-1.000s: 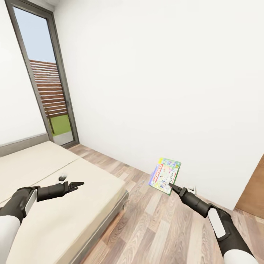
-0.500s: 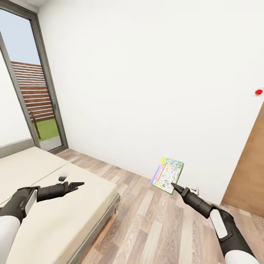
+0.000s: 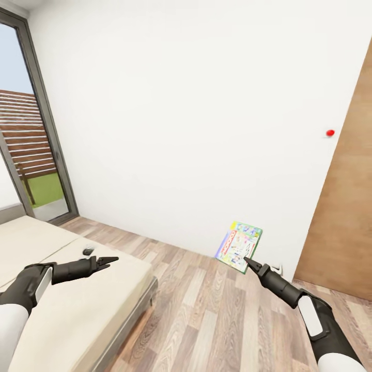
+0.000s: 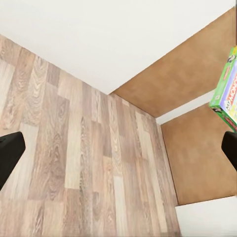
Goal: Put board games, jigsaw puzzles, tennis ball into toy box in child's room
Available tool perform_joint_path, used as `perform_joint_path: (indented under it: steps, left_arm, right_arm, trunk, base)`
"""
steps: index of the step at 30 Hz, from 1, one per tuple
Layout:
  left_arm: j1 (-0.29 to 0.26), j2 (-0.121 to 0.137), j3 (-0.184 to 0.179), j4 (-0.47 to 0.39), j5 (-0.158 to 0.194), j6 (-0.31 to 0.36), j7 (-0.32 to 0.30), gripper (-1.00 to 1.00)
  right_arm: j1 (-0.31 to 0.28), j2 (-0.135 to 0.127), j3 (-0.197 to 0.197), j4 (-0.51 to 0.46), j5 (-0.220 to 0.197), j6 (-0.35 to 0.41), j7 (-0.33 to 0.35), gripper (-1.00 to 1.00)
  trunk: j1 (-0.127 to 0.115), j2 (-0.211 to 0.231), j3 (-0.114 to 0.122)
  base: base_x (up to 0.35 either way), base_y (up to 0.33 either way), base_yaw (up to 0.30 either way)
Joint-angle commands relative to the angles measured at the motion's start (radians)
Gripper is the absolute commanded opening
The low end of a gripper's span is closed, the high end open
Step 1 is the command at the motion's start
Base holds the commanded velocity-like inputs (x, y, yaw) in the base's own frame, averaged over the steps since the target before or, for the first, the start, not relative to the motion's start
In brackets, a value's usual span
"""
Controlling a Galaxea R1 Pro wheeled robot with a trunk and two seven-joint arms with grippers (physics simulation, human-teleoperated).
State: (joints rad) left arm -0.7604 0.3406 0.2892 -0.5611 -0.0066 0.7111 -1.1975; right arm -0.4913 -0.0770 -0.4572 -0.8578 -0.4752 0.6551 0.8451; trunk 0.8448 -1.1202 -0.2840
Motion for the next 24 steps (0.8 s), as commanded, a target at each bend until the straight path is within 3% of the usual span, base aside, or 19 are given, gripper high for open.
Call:
perform_joint_path:
  steps: [1, 20, 24]
  left_arm:
    - [-0.001, 0.000, 0.002, 0.000, -0.001, 0.010, -0.004, 1.00]
    - [0.000, 0.000, 0.002, 0.000, -0.001, 0.010, -0.004, 1.00]
    - [0.000, 0.000, 0.001, 0.000, -0.001, 0.009, -0.004, 1.00]
  right_arm:
    - [-0.001, 0.000, -0.003, 0.000, -0.006, 0.008, 0.002, -1.00]
    - [-0.001, 0.000, -0.009, 0.002, -0.006, 0.006, -0.001, -1.00]
    - [-0.001, 0.002, -0.007, 0.002, -0.006, 0.004, -0.004, -1.00]
  trunk:
    - [0.000, -0.001, 0.000]
    - [0.000, -0.001, 0.026]
    - [0.000, -0.001, 0.029]
  base:
    - [-0.028, 0.019, -0.199]
    - [-0.022, 0.014, -0.198]
    - [-0.016, 0.012, -0.066]
